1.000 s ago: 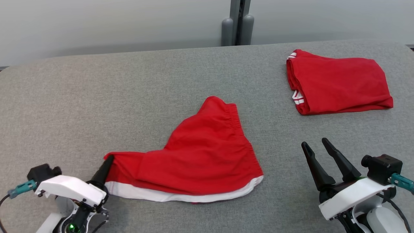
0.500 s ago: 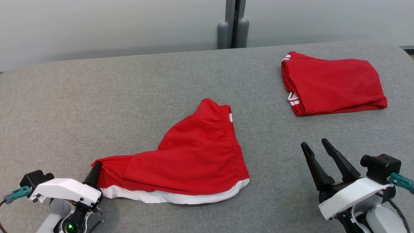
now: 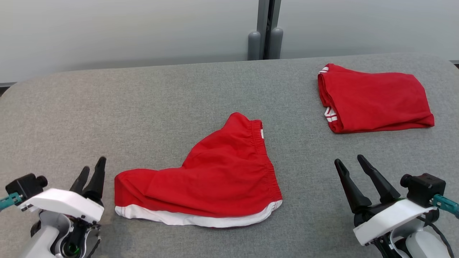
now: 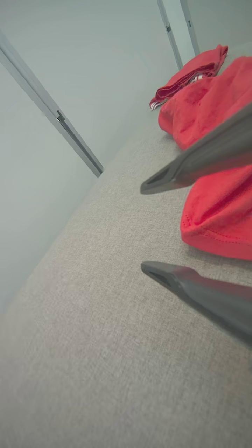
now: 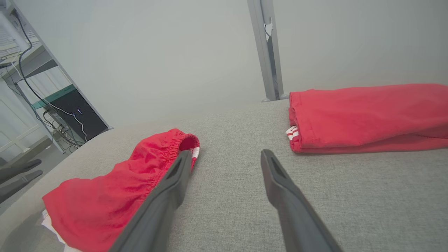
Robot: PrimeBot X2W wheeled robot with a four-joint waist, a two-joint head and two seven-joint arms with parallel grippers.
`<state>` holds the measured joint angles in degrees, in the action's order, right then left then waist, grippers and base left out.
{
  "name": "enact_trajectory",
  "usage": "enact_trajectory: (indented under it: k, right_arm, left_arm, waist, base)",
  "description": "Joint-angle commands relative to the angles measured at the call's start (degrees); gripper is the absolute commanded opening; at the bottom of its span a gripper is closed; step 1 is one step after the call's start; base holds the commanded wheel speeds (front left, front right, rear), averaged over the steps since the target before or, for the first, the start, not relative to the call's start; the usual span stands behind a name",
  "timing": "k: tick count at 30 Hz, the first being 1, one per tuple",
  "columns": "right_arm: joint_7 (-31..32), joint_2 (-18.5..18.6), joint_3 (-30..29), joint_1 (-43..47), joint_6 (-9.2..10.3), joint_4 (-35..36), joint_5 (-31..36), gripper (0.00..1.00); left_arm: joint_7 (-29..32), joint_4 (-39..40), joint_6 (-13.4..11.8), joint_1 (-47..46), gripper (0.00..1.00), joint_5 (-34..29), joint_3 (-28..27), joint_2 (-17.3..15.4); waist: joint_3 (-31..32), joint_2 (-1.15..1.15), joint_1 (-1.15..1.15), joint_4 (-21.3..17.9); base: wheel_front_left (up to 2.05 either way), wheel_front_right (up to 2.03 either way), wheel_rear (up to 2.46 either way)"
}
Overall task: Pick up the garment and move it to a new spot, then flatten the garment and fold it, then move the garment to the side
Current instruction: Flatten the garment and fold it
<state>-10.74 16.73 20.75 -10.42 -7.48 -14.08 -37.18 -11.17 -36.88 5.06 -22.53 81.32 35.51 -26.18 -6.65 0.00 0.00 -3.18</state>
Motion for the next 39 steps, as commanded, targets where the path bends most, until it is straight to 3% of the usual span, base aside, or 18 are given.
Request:
enact_trajectory:
  k: [1,6,11,18,24,30,39]
  right_arm:
    - [-0.8,0.4,-0.1,-0.1,-0.04,0.1,0.6,1.00]
    - [-2.4,0.5,-0.2,0.4,-0.04,0.3,1.4,1.00]
    - [-3.4,0.6,-1.0,0.4,-0.04,1.2,3.6,1.00]
    - [-4.2,-1.6,-6.3,1.3,-0.04,2.1,8.5,1.00]
    - [-4.5,-7.1,-13.8,3.4,-0.04,6.2,16.4,1.00]
    - [-4.5,-10.6,-17.8,6.4,-0.04,8.7,20.9,1.00]
    - [-4.5,-12.2,-19.4,9.2,-0.04,8.3,23.1,1.00]
  left_arm:
    - [-0.7,1.2,0.5,-0.1,1.00,-0.7,0.0,-0.2]
    - [-3.6,9.0,-1.7,1.9,1.00,-6.5,-1.6,-3.2]
    - [-4.0,19.2,-6.6,5.4,1.00,-15.1,-8.2,-5.2]
    - [-4.0,32.0,-11.5,13.8,1.00,-27.3,-17.0,-4.4]
    - [-4.0,37.9,-14.1,21.1,1.00,-39.3,-22.9,-1.7]
    - [-4.0,39.8,-11.5,24.5,1.00,-46.1,-27.4,3.9]
    - [-4.0,37.4,-6.7,26.6,1.00,-53.9,-31.4,11.3]
  waist:
    - [0.2,0.00,0.00,0.1]
    - [1.5,0.00,0.00,0.7]
    - [2.6,0.00,0.00,1.4]
    - [3.5,0.00,0.00,1.8]
    - [4.8,0.00,0.00,1.7]
    - [4.9,0.00,0.00,2.0]
    - [5.7,0.00,0.00,1.8]
  base:
    - [0.00,0.00,0.00]
    - [0.00,0.00,0.00]
    - [0.00,0.00,0.00]
    - [0.00,0.00,0.00]
    - [0.00,0.00,0.00]
    - [0.00,0.00,0.00]
    - [0.00,0.00,0.00]
